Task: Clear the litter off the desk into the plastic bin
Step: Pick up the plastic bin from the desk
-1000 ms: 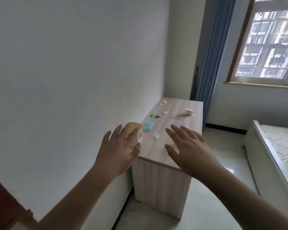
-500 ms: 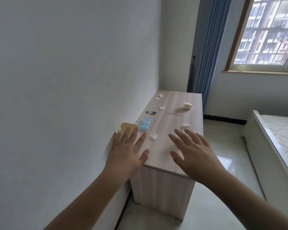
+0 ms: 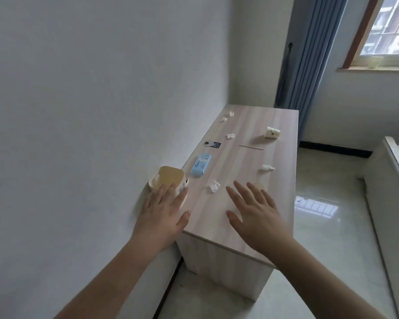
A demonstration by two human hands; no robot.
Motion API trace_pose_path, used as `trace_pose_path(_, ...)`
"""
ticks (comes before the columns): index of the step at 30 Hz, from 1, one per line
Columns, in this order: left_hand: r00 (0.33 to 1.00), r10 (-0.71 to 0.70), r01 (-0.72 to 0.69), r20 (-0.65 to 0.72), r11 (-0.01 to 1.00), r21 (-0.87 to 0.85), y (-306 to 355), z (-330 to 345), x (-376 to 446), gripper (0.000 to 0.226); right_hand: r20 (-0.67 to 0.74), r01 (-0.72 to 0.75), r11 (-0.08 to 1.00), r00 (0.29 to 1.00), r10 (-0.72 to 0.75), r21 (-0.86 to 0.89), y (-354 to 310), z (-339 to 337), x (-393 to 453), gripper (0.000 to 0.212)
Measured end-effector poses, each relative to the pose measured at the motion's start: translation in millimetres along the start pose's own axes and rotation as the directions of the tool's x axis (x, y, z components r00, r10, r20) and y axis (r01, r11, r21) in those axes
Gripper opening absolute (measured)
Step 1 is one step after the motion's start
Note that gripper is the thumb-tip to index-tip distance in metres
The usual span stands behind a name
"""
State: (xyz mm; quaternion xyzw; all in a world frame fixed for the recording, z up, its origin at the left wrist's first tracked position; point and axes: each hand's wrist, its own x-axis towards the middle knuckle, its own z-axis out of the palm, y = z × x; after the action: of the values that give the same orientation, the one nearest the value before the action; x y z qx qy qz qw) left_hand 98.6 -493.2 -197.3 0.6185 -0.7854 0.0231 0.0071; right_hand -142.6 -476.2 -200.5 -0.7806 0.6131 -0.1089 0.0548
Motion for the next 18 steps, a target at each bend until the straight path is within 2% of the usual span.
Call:
trace_pose_path(8, 0.998, -0.052, 0.053, 0.026, 0.998, -0.023, -52.9, 40.0, 33.8, 0.060, 0.017, 0.062, 0.998, 0.998, -0.062, -0.022, -18.9, 47.4, 78.1, 0.063)
trace_pose_path(11, 0.997, -0.071, 0.074, 0.027, 0.994, -0.087, -82.8, 56.1, 48.9, 0.061, 0.027, 0.084, 0.996, 0.996, -0.083, -0.032, -34.9, 72.2, 111.5, 0.065)
trace_pose_path(18, 0.997, -0.070, 0.074, 0.044, 0.990, -0.117, -148.8, 88.4, 86.4, 0.083, 0.079, 0.054, 0.996, 0.996, -0.048, -0.073, -76.2, 120.1, 180.6, 0.064)
